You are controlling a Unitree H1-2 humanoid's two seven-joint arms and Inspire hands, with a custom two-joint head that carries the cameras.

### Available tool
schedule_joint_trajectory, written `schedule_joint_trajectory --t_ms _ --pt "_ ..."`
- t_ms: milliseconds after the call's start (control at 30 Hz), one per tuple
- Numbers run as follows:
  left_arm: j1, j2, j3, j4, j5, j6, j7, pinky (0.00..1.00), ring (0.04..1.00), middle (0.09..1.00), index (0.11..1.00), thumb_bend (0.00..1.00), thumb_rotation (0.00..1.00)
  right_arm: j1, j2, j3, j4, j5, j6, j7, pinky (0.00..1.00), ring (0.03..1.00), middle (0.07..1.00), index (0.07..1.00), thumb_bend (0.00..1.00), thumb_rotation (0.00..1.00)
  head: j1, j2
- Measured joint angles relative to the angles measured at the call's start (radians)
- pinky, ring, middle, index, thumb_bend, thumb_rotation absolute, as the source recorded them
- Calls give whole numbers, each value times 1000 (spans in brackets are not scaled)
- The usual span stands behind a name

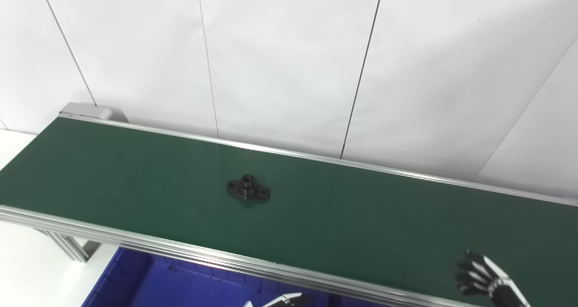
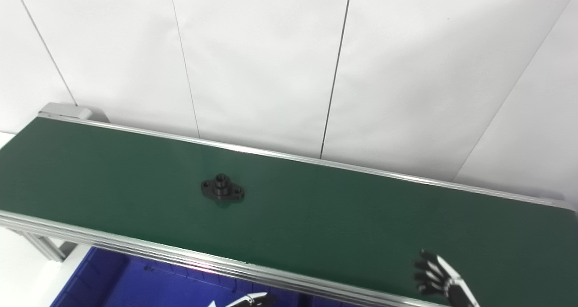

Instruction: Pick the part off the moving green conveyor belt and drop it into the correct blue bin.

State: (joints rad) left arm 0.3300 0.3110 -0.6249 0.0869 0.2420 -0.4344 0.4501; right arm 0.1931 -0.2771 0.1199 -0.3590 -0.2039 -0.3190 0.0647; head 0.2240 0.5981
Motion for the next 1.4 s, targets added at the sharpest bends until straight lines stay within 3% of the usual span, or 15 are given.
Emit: schedule_joint_trajectory --t_ms 100,333,467,967,1133,1400 --pt "12 0 1 -13 0 -1 0 705 799 845 838 869 169 -23 16 -3 -22 -14 53 18 570 680 774 847 806 393 -17 3" --pt "19 2 13 -32 -11 -1 0 711 796 840 838 870 188 -107 27 -9 1 -43 58 41 592 690 771 829 789 318 -18 17" --pt "21 -2 30 -30 -23 -1 -6 716 800 847 847 859 201 -138 51 -3 36 -77 64 43 588 686 755 815 788 284 -67 34" --pt "21 4 53 -27 -64 -1 -49 749 826 871 869 813 225 -277 133 60 38 -199 237 111 593 689 756 815 809 201 -176 54" --pt "28 9 75 -27 -97 -1 -82 754 834 874 868 811 224 -315 158 75 44 -245 283 118 598 689 758 818 807 222 -201 57" --pt "36 13 114 -27 -115 -1 -117 768 845 887 886 782 266 -376 204 109 101 -329 334 117 603 689 754 817 810 277 -313 71"
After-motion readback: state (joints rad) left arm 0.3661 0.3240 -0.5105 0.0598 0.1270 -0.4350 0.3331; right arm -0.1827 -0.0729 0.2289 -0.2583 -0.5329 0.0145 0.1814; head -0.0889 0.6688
